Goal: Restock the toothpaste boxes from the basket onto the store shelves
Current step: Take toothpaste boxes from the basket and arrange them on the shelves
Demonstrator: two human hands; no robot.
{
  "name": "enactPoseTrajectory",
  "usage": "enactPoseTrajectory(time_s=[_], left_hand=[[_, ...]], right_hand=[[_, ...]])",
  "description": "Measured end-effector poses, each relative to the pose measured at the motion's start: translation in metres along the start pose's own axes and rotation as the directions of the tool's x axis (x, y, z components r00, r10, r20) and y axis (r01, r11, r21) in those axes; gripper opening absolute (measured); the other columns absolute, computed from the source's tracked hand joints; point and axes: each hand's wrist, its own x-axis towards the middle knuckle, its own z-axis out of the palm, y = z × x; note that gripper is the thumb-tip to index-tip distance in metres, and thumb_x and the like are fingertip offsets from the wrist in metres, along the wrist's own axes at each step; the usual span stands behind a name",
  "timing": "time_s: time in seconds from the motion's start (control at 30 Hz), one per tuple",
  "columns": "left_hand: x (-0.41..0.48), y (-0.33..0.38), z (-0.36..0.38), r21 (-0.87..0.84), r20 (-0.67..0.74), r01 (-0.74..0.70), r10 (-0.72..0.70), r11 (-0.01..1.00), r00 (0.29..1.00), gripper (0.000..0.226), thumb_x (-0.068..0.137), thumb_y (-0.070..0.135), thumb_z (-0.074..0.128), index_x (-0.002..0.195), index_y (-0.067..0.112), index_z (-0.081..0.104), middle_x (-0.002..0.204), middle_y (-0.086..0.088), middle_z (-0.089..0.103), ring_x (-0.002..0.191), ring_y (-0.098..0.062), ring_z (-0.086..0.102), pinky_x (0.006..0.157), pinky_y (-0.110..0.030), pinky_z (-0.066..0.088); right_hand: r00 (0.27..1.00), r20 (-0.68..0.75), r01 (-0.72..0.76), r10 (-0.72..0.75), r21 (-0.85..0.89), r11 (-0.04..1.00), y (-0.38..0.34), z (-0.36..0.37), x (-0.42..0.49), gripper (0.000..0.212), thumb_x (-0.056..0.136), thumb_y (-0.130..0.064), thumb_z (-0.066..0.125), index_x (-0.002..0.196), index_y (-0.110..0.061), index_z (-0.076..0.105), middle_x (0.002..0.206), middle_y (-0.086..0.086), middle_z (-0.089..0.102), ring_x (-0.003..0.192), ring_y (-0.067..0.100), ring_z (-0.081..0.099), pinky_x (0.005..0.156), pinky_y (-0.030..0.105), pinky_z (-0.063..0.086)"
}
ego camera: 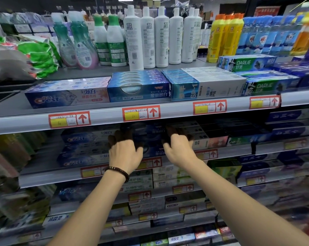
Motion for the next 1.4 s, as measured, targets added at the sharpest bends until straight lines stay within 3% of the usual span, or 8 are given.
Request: enactPoseTrajectory(time_s=[0.07,0.23,0.47,0.7,0.93,1.13,1.3,1.4], left_hand=[[-0.007,0.007,0.004,-0.013,-0.081,-0.017,0.016,1.000,0.997,0.038,0.101,0.048,0.055,0.080,0.017,0.052,0.092,-0.011,0.063,0.093,-0.038,0.060,0.085,-0.045,0.051],[-0.022,0.021,0.027,-0.056,-0.181,-0.094,0.082,0.994,0.980,0.038,0.100,0.054,0.055,0.112,0.018,0.056,0.104,-0.008,0.057,0.102,-0.032,0.049,0.090,-0.046,0.044],[-0.052,0.052,0.054,-0.260,-0.264,-0.281,0.212,0.924,0.941,0.027,0.098,0.041,0.063,0.121,0.028,0.060,0.103,0.009,0.057,0.098,-0.018,0.053,0.087,-0.044,0.051],[-0.087,0.086,0.076,-0.346,-0.191,-0.330,0.279,0.878,0.941,0.019,0.098,0.040,0.061,0.114,0.030,0.057,0.097,0.014,0.056,0.092,-0.013,0.054,0.083,-0.039,0.052],[-0.109,0.097,0.107,-0.417,-0.083,-0.387,0.389,0.823,0.917,0.016,0.097,0.040,0.063,0.110,0.034,0.056,0.096,0.016,0.056,0.092,-0.009,0.057,0.080,-0.038,0.055],[-0.120,0.078,0.132,-0.491,0.062,-0.402,0.491,0.773,0.869,0.014,0.099,0.042,0.061,0.109,0.033,0.057,0.100,0.014,0.059,0.093,-0.013,0.060,0.079,-0.041,0.056],[-0.139,0.056,0.159,-0.536,0.184,-0.394,0.559,0.747,0.808,0.012,0.099,0.041,0.063,0.105,0.034,0.057,0.097,0.018,0.057,0.090,-0.009,0.060,0.079,-0.038,0.056],[-0.149,0.047,0.175,-0.542,0.242,-0.386,0.579,0.746,0.779,0.012,0.099,0.040,0.063,0.107,0.032,0.057,0.099,0.014,0.059,0.092,-0.013,0.061,0.082,-0.041,0.056]], right_hand=[[0.998,-0.068,0.007,-0.007,-0.003,1.000,0.007,0.004,-0.006,0.022,0.107,-0.037,0.047,0.103,-0.017,0.054,0.101,0.006,0.062,0.101,0.032,0.058,0.111,0.057,0.030],[0.961,-0.257,0.130,-0.102,0.095,0.987,0.034,0.015,-0.029,0.031,0.105,-0.038,0.053,0.126,-0.017,0.059,0.116,0.000,0.063,0.114,0.026,0.051,0.101,0.048,0.031],[0.953,-0.301,0.117,-0.040,0.246,0.962,0.073,0.012,-0.066,0.032,0.104,-0.032,0.059,0.132,-0.018,0.065,0.124,-0.003,0.067,0.118,0.019,0.061,0.104,0.042,0.050],[0.960,-0.279,0.065,0.028,0.319,0.946,0.108,0.006,-0.105,0.028,0.102,-0.034,0.061,0.127,-0.023,0.065,0.112,-0.010,0.064,0.099,0.009,0.063,0.088,0.037,0.058],[0.938,-0.287,-0.076,0.197,0.384,0.920,0.134,0.024,-0.155,0.024,0.102,-0.034,0.064,0.123,-0.023,0.069,0.108,-0.010,0.068,0.099,0.005,0.065,0.090,0.033,0.057],[0.862,-0.298,-0.257,0.410,0.441,0.860,0.133,0.051,-0.199,0.021,0.101,-0.032,0.067,0.121,-0.025,0.071,0.104,-0.012,0.069,0.094,0.002,0.065,0.086,0.028,0.056],[0.786,-0.265,-0.375,0.558,0.513,0.772,0.129,0.083,-0.239,0.020,0.102,-0.029,0.067,0.121,-0.025,0.072,0.105,-0.016,0.071,0.097,-0.008,0.063,0.078,0.006,0.046],[0.738,-0.248,-0.444,0.628,0.522,0.729,0.132,0.102,-0.262,0.021,0.102,-0.028,0.066,0.121,-0.026,0.073,0.105,-0.015,0.071,0.096,-0.007,0.063,0.076,0.006,0.044]])
